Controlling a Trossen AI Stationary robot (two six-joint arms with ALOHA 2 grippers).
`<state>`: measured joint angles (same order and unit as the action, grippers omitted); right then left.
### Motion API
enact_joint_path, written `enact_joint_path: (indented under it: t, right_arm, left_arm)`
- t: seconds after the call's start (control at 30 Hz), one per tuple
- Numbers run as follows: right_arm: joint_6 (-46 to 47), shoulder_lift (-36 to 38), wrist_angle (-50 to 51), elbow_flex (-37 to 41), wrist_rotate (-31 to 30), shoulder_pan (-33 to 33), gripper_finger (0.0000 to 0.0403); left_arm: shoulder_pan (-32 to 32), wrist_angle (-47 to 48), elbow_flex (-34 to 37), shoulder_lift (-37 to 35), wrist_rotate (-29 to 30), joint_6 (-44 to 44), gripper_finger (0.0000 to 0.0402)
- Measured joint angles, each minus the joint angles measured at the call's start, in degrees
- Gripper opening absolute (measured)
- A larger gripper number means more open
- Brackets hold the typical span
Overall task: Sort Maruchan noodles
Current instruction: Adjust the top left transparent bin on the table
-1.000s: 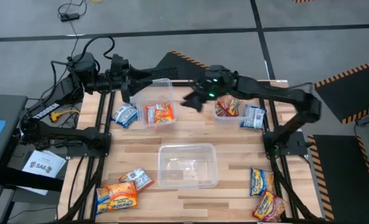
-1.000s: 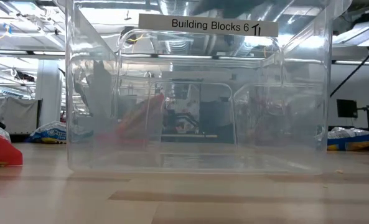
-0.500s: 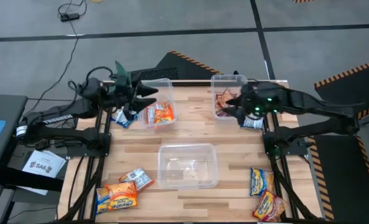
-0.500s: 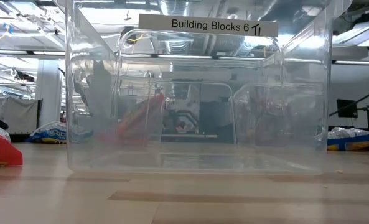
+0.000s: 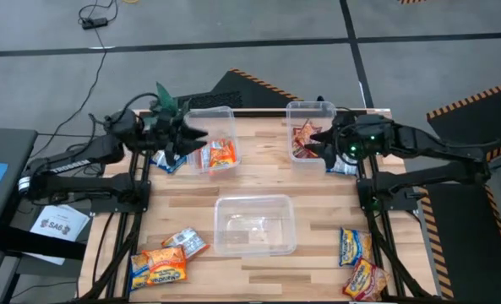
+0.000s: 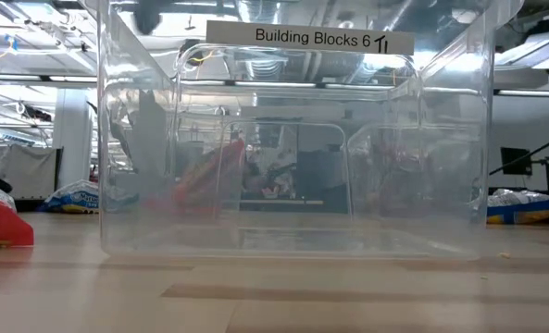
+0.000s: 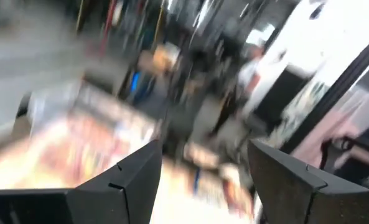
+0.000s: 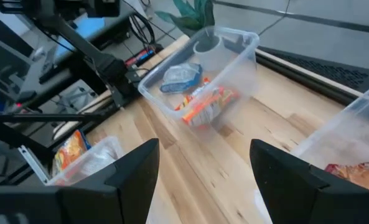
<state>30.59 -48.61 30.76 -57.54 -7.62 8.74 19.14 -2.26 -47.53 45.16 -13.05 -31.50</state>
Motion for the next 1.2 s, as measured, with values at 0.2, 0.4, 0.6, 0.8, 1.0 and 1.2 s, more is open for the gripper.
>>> enact_joint_path:
  t: [0.2, 0.4, 0.6, 0.8, 1.0, 1.2]
  right_arm:
    - [-0.02, -2.25, 0.51, 0.00, 0.12, 0.00, 0.0273]
    - [-0.09, -4.39, 0.48, 0.00, 0.18, 0.00, 0.0273]
    - [-0.14, -6.19, 0.46, 0.00, 0.22, 0.00, 0.0273]
    - [-0.13, -7.03, 0.48, 0.00, 1.61, 0.00, 0.0273]
    - [0.31, -6.95, 0.22, 0.00, 1.70, 0.02, 0.0273]
    - [0.92, -6.94, 0.13, 0.00, 1.70, 0.02, 0.0273]
  left_arm:
    - [-0.98, 48.63, -12.11, -1.95, 8.03, -6.96, 0.0222]
    - [-2.11, 80.30, -13.65, 1.49, 18.42, -15.12, 0.0222]
    - [0.10, 74.27, -4.09, 4.63, 19.77, -3.51, 0.0222]
    - [5.11, 69.28, 3.64, 8.55, 23.55, 6.85, 0.0222]
    - [5.89, 62.62, 7.13, 9.63, 28.48, 15.36, 0.0222]
    - [5.99, 62.72, 7.04, 10.43, 28.04, 15.43, 0.0222]
